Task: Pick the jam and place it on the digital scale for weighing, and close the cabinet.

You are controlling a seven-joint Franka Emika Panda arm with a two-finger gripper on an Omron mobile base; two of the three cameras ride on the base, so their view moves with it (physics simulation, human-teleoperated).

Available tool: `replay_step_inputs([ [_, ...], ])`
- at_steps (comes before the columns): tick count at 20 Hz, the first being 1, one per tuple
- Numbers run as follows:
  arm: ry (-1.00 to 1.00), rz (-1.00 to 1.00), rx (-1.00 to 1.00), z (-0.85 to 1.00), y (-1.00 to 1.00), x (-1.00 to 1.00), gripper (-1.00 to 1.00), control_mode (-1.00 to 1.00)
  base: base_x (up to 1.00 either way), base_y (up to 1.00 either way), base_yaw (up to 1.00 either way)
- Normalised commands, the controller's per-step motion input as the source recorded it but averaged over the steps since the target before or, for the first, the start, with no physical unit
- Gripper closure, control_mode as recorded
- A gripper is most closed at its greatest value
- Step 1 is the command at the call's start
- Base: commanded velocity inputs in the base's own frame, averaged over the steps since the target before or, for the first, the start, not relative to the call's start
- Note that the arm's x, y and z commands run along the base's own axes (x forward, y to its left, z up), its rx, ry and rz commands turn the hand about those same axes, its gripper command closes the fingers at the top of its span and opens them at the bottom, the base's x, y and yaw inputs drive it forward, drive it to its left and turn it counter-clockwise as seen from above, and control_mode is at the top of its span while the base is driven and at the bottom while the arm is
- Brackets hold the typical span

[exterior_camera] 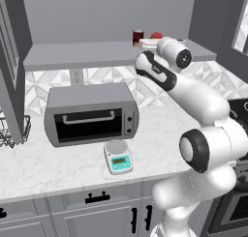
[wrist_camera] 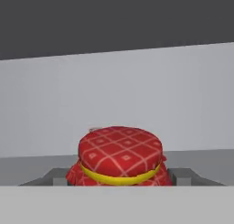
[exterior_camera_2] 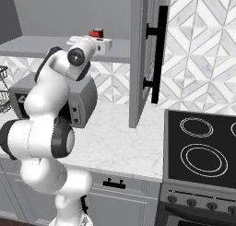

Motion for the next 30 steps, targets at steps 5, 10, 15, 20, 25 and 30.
replay_step_inputs([
  [5,-0.49,0.05,0.0,0.0,0.1,-1.0,1.0,-1.0,0.0,0.0,0.0],
  [10,-0.42,0.09,-0.01,-0.08,0.12,-1.0,1.0,-1.0,0.0,0.0,0.0],
  [15,-0.15,0.03,0.0,-0.08,-0.02,-1.0,1.0,-1.0,0.0,0.0,0.0],
  [20,0.11,0.12,-0.01,0.0,0.17,-1.0,1.0,-1.0,0.0,0.0,0.0],
  [25,0.37,0.24,-0.03,0.0,0.32,-0.42,1.0,-1.0,0.0,0.0,0.0],
  [30,0.36,0.37,0.0,-0.16,0.08,-0.03,1.0,-1.0,0.0,0.0,0.0],
])
